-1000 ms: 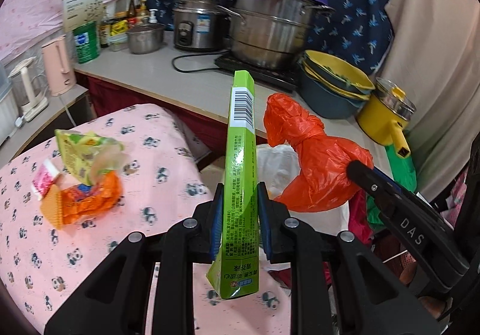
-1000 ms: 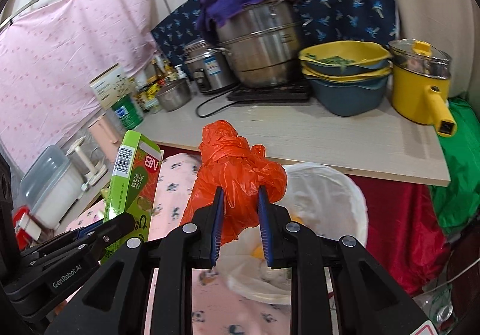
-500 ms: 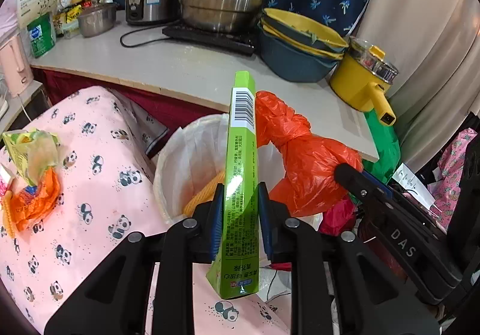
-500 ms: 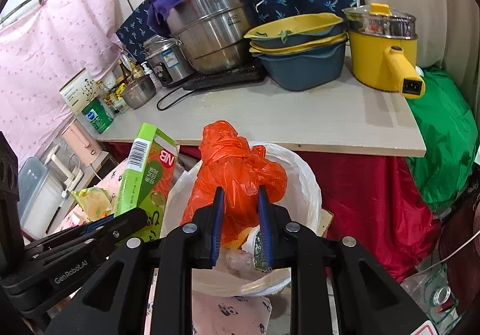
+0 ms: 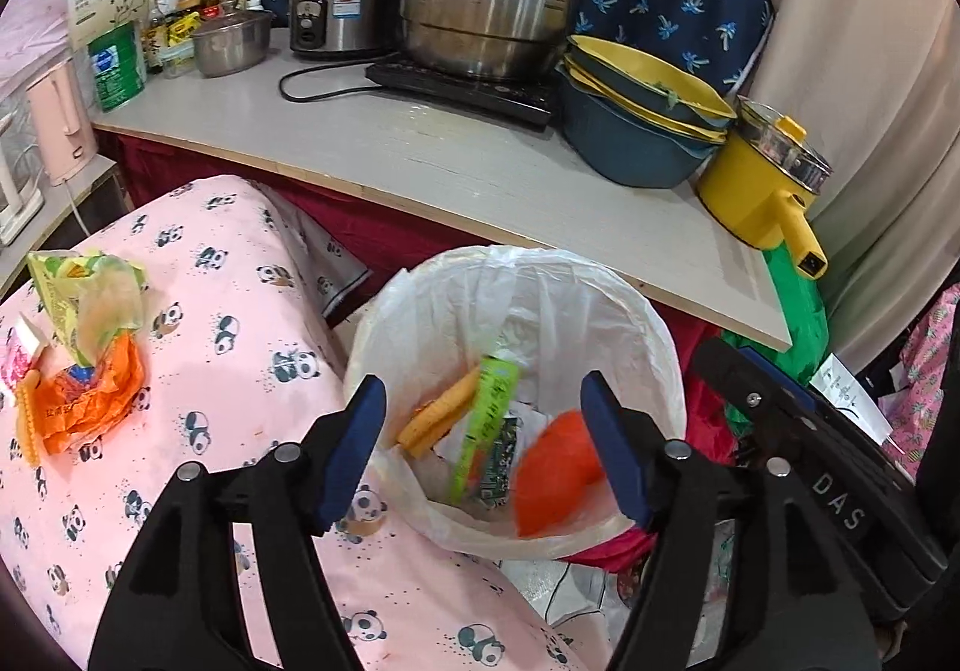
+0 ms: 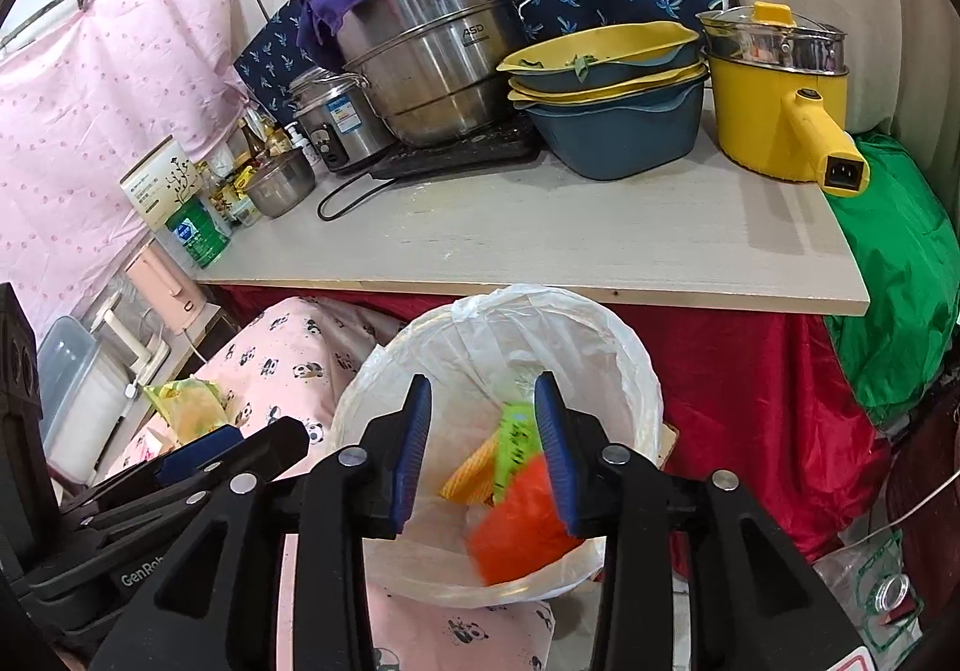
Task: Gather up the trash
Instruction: 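Move both open grippers from the bin back to the table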
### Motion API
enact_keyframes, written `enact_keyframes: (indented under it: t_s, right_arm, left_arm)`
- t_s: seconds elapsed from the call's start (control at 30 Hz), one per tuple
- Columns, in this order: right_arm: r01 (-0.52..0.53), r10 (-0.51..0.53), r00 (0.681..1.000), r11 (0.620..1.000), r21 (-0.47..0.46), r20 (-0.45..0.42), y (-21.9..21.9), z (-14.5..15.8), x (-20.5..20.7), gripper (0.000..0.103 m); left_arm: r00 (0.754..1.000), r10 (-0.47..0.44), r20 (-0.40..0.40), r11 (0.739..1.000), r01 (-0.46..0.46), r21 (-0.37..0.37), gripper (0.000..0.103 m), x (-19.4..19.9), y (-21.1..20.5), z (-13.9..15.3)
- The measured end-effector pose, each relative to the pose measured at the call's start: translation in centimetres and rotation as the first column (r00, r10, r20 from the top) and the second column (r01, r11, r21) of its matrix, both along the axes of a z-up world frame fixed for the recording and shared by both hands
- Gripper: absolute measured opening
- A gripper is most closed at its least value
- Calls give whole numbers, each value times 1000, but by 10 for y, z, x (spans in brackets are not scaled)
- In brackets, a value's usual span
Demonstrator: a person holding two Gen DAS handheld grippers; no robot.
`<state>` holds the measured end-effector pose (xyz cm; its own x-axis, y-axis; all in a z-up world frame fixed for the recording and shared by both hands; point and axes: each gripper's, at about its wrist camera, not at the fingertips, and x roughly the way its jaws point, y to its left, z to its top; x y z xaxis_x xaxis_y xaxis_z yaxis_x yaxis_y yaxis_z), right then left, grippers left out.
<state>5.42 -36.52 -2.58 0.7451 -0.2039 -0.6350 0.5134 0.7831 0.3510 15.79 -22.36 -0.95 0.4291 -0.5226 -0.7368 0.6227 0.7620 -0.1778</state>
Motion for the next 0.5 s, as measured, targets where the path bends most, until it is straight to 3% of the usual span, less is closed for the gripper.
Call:
enact_keyframes:
  t_s: [0.5]
  right_arm:
    - [-53, 53, 998, 998, -28, 15, 33, 18, 13, 43]
  left_arm:
    - [997, 78, -8, 997, -78, -17, 67, 11, 42, 7]
